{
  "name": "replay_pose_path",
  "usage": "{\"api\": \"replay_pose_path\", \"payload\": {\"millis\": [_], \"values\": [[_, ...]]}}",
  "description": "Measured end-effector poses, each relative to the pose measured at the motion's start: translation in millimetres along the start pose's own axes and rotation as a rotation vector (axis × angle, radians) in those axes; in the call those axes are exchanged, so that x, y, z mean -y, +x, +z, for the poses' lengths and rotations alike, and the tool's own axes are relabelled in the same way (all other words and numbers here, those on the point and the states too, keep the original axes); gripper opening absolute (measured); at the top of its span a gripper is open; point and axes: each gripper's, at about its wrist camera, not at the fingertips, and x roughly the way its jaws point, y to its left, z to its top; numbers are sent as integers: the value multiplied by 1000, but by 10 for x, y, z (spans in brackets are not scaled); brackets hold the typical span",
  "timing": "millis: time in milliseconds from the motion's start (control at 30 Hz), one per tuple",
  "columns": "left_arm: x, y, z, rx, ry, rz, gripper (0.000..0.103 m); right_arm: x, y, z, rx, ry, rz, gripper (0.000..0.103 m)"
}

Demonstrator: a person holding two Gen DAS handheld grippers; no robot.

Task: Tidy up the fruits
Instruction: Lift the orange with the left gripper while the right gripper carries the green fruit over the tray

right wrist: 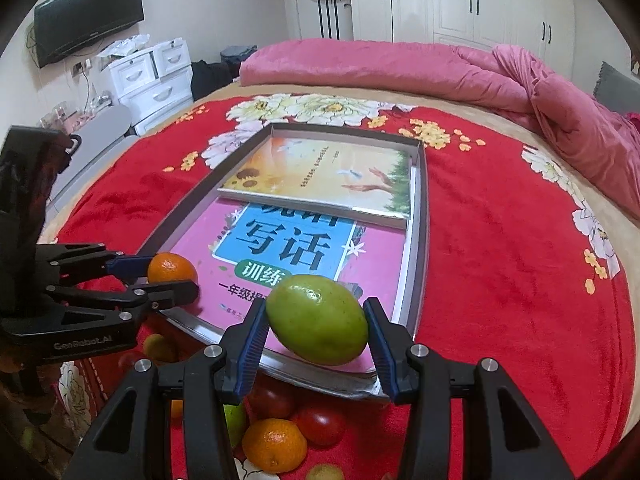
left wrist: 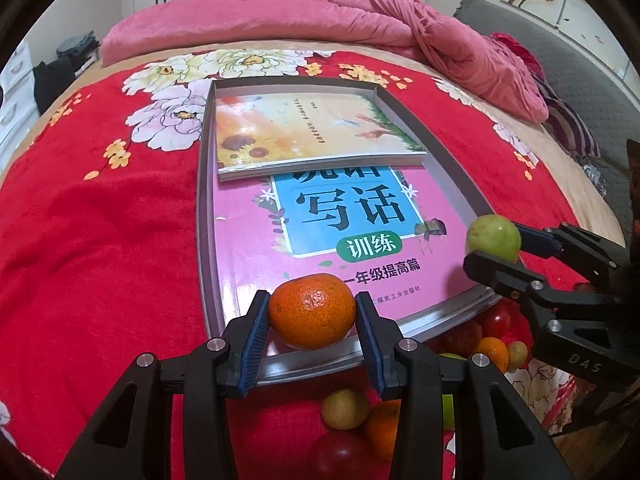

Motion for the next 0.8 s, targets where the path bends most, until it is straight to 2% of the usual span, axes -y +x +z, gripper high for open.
{"api": "replay_pose_path", "payload": {"millis": [800], "values": [[-5,9,-5,1,5,1,44,-18,276,-42,-85,23,-10,49]]}}
